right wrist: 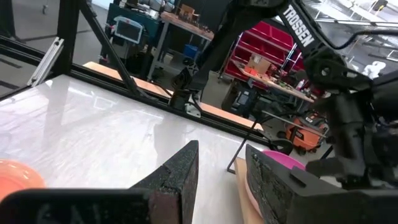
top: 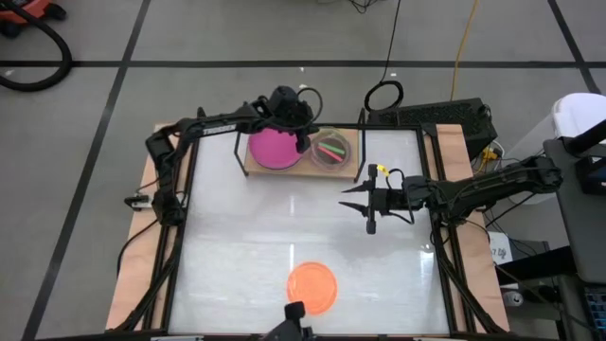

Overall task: Place and stack plates onto a shelf
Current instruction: Stack the transparent green plate on top of the transparent pink plate on the shelf, then stack the transparent orange plate on top of the transparent green plate on the shelf

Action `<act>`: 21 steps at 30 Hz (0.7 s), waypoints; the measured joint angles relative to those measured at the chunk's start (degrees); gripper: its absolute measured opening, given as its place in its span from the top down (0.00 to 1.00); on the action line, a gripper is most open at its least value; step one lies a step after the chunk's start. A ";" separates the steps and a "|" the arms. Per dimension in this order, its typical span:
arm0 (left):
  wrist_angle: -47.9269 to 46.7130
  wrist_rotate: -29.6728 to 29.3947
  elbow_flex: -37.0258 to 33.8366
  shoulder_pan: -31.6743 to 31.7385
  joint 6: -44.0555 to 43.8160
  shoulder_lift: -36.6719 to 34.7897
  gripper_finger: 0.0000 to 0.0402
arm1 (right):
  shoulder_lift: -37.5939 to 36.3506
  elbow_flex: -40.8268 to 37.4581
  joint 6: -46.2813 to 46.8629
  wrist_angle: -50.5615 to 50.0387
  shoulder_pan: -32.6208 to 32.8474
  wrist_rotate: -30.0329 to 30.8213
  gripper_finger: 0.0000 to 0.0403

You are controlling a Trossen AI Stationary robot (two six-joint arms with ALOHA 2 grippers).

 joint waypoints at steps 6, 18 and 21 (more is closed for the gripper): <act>1.04 -1.24 0.00 0.47 -1.07 0.94 0.91 | 0.00 0.00 0.04 0.01 0.00 -0.02 0.71; 1.28 -1.66 -0.01 0.51 -1.15 -1.93 0.77 | 0.00 0.00 2.00 0.73 0.02 -0.06 0.71; -0.59 0.71 -0.01 0.51 -1.99 -7.81 0.77 | -0.01 0.00 2.49 -0.95 0.02 -0.24 0.71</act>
